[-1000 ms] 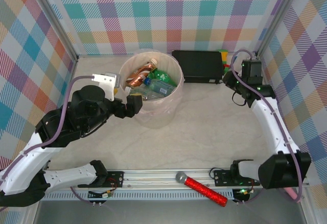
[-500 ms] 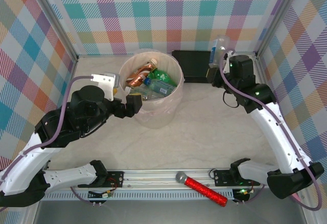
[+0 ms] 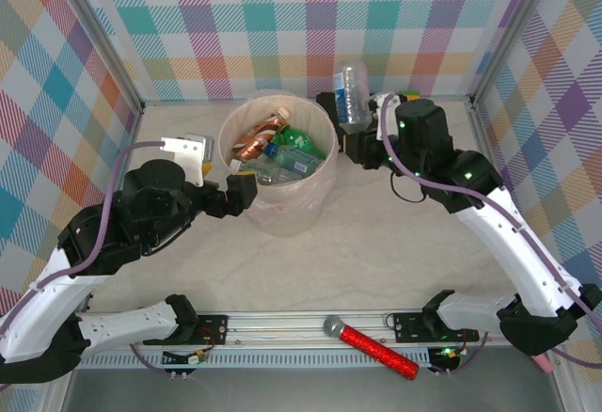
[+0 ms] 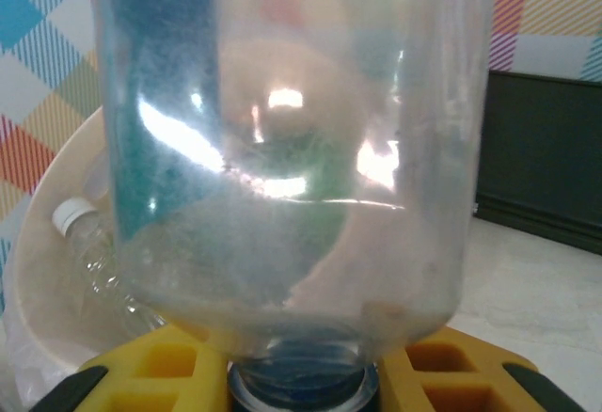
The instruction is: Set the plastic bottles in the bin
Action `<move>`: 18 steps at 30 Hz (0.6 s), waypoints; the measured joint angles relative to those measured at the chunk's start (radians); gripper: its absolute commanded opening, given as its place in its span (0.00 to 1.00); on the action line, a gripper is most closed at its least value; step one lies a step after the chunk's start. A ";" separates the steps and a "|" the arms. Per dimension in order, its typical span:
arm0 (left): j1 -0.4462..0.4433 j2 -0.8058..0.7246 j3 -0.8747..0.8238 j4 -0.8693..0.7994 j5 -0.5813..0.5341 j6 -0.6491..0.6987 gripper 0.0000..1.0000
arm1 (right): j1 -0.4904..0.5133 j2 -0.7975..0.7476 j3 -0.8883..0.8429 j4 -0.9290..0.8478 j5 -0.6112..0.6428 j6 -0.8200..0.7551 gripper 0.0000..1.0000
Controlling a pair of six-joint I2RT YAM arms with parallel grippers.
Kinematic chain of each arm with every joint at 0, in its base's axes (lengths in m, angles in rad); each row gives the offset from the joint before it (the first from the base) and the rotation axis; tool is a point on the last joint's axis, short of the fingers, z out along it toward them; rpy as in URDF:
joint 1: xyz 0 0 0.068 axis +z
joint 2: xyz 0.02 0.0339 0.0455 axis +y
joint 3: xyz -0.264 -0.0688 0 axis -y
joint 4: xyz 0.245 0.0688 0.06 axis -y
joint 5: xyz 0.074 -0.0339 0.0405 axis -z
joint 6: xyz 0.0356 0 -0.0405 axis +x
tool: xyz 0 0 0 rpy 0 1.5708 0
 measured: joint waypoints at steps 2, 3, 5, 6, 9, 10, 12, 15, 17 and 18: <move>0.000 -0.006 0.000 -0.002 -0.005 -0.002 1.00 | 0.019 0.019 0.008 -0.014 0.000 -0.010 0.25; 0.000 -0.009 0.000 -0.003 -0.007 -0.002 0.99 | 0.028 0.029 0.014 -0.019 0.001 -0.015 0.25; 0.000 -0.014 0.000 -0.004 -0.008 -0.002 1.00 | 0.040 0.044 0.027 -0.031 0.001 -0.024 0.24; 0.000 -0.016 0.000 -0.004 -0.008 -0.002 1.00 | 0.045 0.051 0.035 -0.032 0.002 -0.028 0.24; 0.000 -0.021 0.000 -0.004 -0.008 -0.002 1.00 | 0.060 0.071 0.068 -0.038 0.005 -0.034 0.24; 0.000 -0.021 0.000 -0.004 -0.008 -0.002 1.00 | 0.063 0.076 0.078 -0.039 0.008 -0.037 0.24; 0.000 -0.023 0.000 -0.004 -0.008 -0.002 1.00 | 0.071 0.089 0.104 -0.042 0.011 -0.048 0.24; 0.000 -0.028 0.000 -0.004 -0.007 -0.002 0.99 | 0.082 0.107 0.132 -0.042 0.015 -0.055 0.25; 0.000 -0.032 0.000 -0.004 -0.005 -0.002 1.00 | 0.089 0.119 0.145 -0.047 0.017 -0.058 0.25; 0.000 -0.034 0.000 -0.004 -0.005 -0.002 1.00 | 0.094 0.127 0.154 -0.052 0.019 -0.060 0.25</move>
